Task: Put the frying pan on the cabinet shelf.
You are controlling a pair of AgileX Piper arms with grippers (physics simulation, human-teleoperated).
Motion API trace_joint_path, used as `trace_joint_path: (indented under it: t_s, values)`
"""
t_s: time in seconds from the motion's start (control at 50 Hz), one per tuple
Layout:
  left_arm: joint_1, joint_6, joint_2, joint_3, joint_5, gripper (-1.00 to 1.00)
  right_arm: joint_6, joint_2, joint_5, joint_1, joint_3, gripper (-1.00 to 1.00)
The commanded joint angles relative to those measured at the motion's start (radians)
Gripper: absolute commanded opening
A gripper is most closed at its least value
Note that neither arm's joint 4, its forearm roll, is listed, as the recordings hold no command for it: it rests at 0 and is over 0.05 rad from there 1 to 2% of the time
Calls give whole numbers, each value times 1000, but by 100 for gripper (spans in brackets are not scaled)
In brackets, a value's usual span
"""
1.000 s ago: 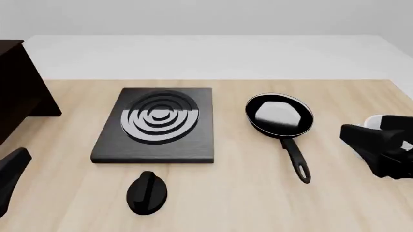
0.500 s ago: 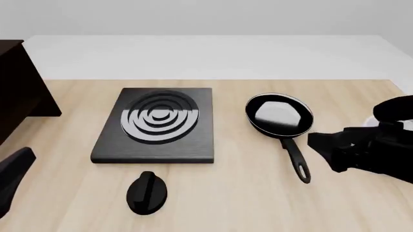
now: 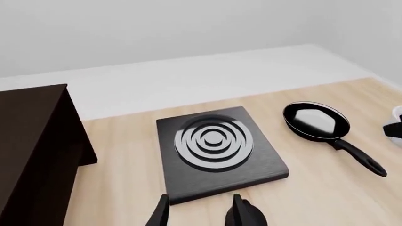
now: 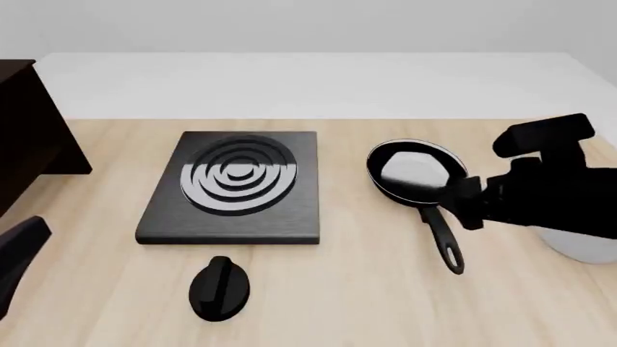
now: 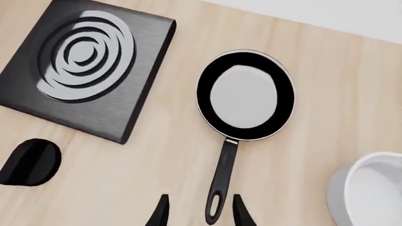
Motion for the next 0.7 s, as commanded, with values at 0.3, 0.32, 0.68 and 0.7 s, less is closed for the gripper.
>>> trace_joint_path:
  t_s: [0.3,0.32,0.68,0.7]
  values:
    - [-14,-10,-4,-29,21,100,-129,249,-85,-91,-64,100]
    - [-15,-9,-4,-30,21,100,-132,256,-90,-91,-61,100]
    - [-8,-2,-1,-27,20,100,-132,377,-188,-110,-36,100]
    - [-8,-3,-1,-26,20,100,-133,380,-191,-113,-35,100]
